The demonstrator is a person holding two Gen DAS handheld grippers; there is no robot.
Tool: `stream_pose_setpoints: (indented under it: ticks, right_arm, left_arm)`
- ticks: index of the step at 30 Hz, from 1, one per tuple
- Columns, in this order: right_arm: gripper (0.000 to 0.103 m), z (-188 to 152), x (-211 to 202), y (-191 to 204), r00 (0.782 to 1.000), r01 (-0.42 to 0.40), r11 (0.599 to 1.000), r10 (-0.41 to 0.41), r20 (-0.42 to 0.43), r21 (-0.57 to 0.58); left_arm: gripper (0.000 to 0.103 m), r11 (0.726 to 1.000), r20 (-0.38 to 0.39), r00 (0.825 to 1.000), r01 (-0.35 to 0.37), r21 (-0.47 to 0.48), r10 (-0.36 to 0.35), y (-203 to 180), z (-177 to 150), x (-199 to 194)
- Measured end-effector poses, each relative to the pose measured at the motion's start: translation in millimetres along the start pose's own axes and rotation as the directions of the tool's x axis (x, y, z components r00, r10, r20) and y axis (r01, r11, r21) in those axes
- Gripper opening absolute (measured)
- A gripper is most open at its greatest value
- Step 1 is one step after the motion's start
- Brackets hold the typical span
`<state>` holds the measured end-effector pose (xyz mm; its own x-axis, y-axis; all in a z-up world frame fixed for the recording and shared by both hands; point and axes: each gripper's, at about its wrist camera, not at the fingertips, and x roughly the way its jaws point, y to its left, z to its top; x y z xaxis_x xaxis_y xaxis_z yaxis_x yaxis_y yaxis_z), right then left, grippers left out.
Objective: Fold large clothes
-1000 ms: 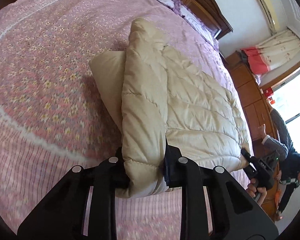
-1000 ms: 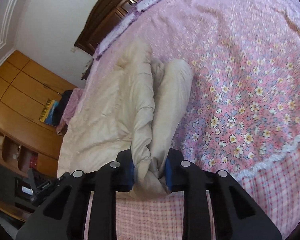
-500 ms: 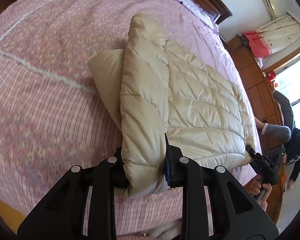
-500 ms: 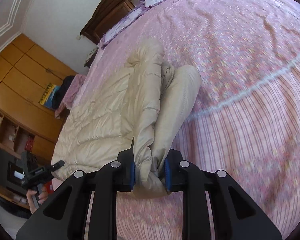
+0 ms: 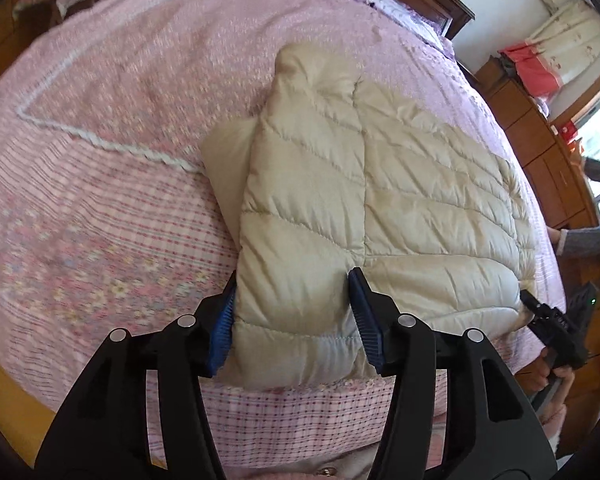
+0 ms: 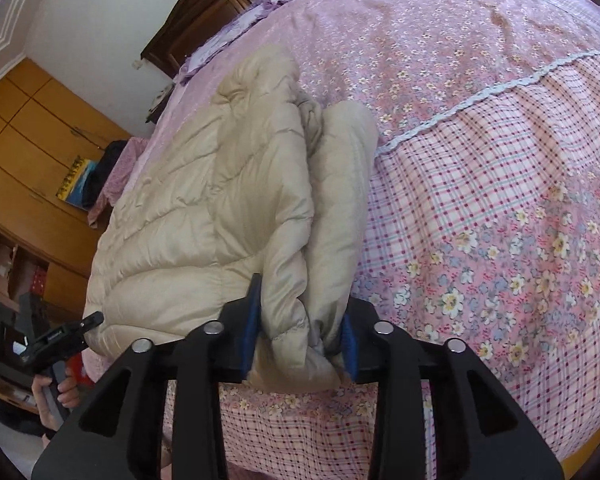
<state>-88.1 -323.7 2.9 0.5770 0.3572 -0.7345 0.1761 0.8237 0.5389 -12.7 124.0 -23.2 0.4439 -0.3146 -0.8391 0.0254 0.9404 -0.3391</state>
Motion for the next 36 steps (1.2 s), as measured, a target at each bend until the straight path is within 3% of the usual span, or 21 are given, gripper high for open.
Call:
stream_pose_setpoints:
  ticks: [2,7,9,16,24,31,36]
  right_arm:
    - [0.046,-3,-6,-3,1.0,0.004,1.0,-0.004,0.005,0.003]
    - [0.072,2,-21,-1,0.998,0.026,1.0,-0.026,0.05,-0.017]
    - [0.076,5,-26,-1,0.997,0.032,0.999,-0.03,0.073,-0.027]
    - [0.081,20,-9,-6,0.998,0.022,0.999,-0.021,0.056,-0.024]
    - [0.081,31,16,-4,1.0,-0.006,1.0,0.006,-0.006,-0.022]
    - [0.082,34,33,-9,0.995,-0.074,0.997,0.075,-0.065,0.015]
    - [0.08,35,36,-20,0.982,-0.164,0.985,0.168,-0.08,0.052]
  left_arm:
    - [0.059,1.0,0.034,0.999,-0.01,0.013,0.01,-2,5,-12]
    - [0.06,0.998,0.097,0.995,-0.011,0.068,0.004,-19,11,-38]
    - [0.06,0.995,0.1,0.995,0.009,0.095,-0.018,-30,14,-39]
    - [0.06,0.979,0.045,0.995,0.084,0.184,-0.094,-80,19,-13]
    - [0.06,0.956,-0.021,0.995,0.101,0.274,-0.099,-125,13,18]
    - [0.062,0.939,-0.058,0.997,0.068,0.338,-0.052,-149,4,43]
    - [0.062,0.933,-0.086,0.996,0.044,0.358,-0.014,-153,2,61]
